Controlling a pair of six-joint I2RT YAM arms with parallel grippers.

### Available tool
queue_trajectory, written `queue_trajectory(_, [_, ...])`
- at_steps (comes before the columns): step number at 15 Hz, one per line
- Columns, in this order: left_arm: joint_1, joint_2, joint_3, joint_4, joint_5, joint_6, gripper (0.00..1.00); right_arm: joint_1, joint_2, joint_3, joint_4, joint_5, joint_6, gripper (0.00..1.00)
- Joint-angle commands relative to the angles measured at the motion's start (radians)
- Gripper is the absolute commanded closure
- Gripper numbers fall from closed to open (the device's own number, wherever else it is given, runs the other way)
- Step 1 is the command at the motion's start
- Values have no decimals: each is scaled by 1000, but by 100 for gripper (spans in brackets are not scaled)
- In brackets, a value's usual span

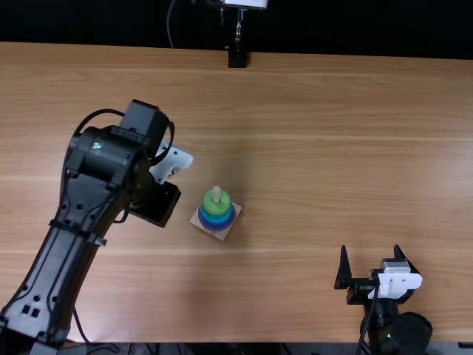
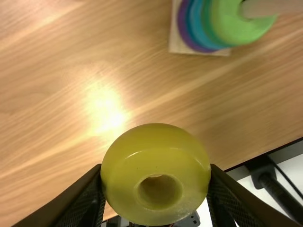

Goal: Build the Hanoi tower: stack the rings onto the peg from bottom to top in this color order: purple, dark blue, light blue, dark green, light green, yellow, orange.

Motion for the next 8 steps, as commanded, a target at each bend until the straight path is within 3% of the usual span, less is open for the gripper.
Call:
queue_trajectory(1, [-31,49,66,-2,22,-40,100,-11,-13,-57,-73,11,-2,0])
queue_trajectory(3, [-59,69,111,0,24,-88,100,-11,-13,-57,-73,11,-2,0])
queue_trajectory(6, [-111,118,171,0,33,-94,100,-11,-13,-57,-75,11,-2,0])
queue_trajectory(8, [-134,148,198,0,35,-138,100,-11,-13,-57,-73,11,-2,0])
